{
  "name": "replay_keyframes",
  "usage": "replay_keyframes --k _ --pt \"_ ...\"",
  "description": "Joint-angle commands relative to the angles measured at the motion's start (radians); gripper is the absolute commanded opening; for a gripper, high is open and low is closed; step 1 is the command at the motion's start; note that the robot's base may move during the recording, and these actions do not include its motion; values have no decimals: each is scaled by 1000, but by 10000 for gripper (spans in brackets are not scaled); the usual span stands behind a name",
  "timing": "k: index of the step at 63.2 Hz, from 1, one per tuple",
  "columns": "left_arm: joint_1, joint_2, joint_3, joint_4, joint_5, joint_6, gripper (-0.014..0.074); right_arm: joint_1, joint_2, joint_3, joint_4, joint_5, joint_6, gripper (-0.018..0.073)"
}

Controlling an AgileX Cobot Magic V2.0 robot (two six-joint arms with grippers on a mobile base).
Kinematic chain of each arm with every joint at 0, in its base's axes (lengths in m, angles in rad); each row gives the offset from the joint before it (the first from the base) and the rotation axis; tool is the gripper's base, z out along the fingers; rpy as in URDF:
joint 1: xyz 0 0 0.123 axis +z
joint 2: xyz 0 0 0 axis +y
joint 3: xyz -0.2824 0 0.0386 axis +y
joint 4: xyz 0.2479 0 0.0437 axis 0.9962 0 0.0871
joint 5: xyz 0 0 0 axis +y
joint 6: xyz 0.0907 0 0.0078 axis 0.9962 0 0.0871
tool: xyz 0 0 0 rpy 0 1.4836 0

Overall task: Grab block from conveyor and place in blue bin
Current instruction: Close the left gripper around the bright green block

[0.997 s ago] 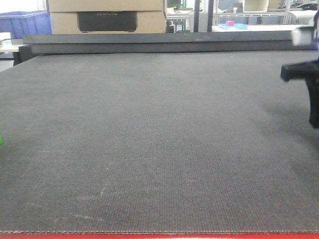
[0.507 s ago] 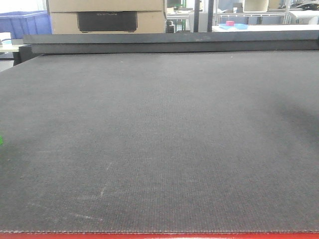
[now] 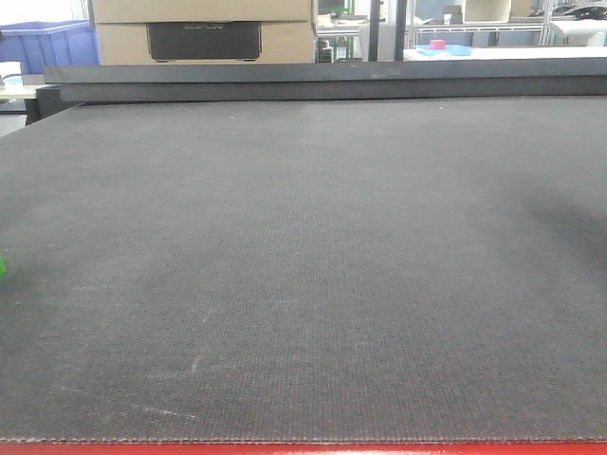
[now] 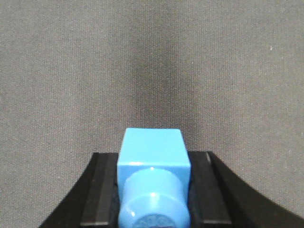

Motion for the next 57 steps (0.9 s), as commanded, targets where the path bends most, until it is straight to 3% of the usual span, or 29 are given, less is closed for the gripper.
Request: replay_keyframes --k 1,9,15,28,57 --pt "-7 11 21 6 -9 -8 120 -1 -9 -7 -18 1 -11 -167" --pt "-7 19 82 4 -72 -8 270 -1 -9 -7 -18 1 -11 -167" --pt "-7 22 126 1 -143 -10 310 -1 -9 -7 -18 1 -11 -167" --pt "35 72 131 -60 -184 -10 321 -1 -9 -7 -14 8 -11 -167" --pt "44 179 131 -38 -212 -5 319 -1 -9 -7 -13 12 -11 -167"
